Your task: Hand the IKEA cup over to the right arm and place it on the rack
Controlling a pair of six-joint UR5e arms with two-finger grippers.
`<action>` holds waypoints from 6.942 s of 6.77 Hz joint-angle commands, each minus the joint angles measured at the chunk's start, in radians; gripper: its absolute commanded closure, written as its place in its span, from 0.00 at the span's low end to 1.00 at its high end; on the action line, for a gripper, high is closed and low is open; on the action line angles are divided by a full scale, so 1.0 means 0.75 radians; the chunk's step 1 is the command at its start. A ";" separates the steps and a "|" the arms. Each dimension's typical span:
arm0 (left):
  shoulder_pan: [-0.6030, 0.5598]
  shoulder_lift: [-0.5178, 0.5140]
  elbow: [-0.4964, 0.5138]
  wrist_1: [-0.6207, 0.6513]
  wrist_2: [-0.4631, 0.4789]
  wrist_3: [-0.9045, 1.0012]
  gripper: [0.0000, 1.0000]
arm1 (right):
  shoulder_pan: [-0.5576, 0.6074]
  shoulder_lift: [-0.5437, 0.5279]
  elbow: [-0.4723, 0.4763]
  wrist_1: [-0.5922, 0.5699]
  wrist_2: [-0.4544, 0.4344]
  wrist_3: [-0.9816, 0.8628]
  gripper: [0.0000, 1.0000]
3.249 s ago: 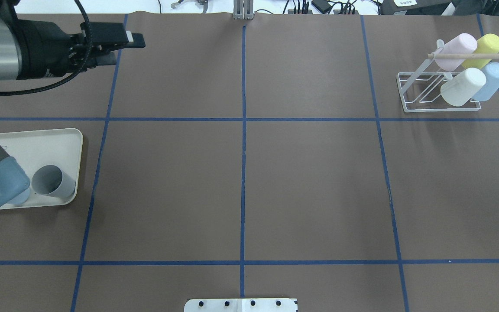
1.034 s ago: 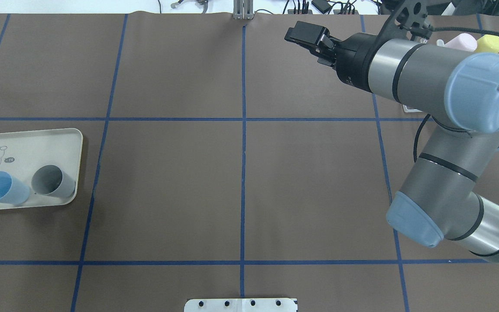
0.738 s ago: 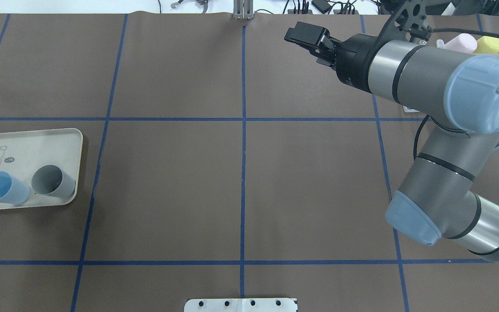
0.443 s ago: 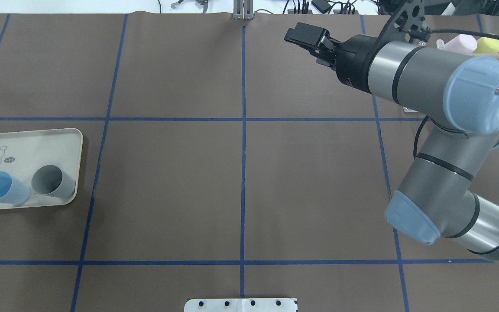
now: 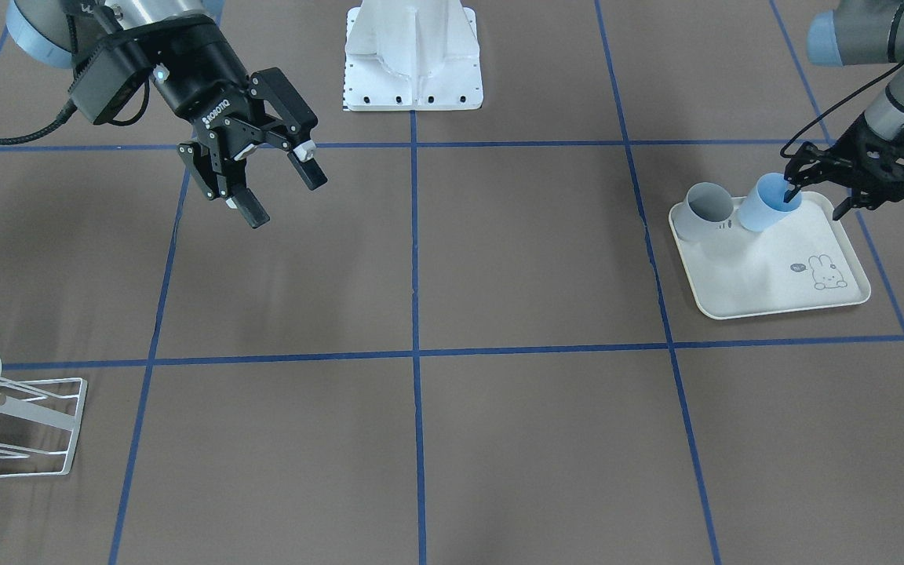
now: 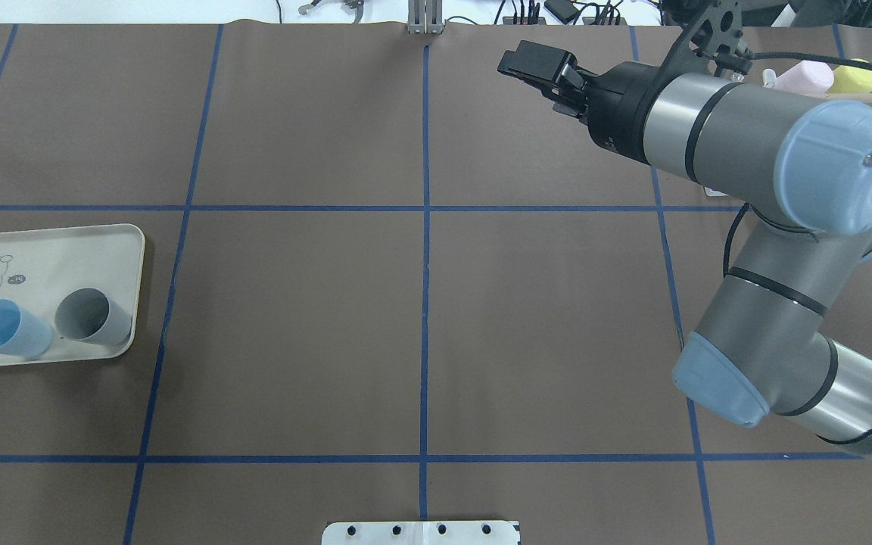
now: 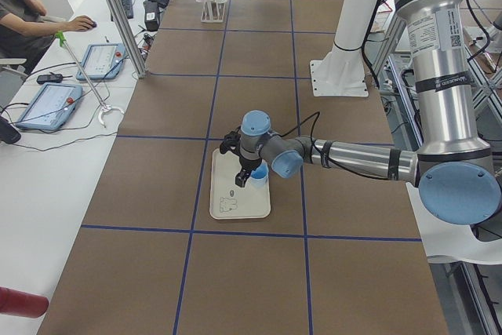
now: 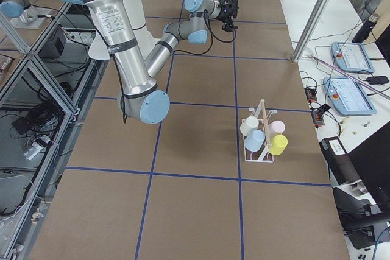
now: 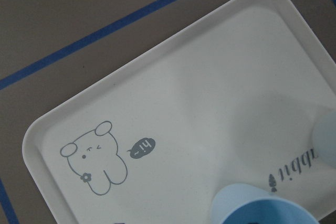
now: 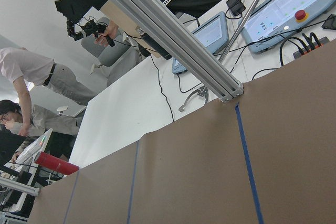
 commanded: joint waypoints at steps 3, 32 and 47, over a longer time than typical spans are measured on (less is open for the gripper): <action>0.042 0.001 0.008 -0.003 -0.002 0.009 0.60 | 0.000 0.002 0.000 0.000 0.000 0.001 0.00; 0.359 -1.116 0.648 -1.790 0.895 -2.858 1.00 | -0.172 0.196 -0.207 0.522 -0.253 0.537 0.00; 0.596 -1.147 0.597 -1.899 1.016 -2.836 1.00 | -0.166 0.235 -0.264 0.524 -0.276 0.539 0.00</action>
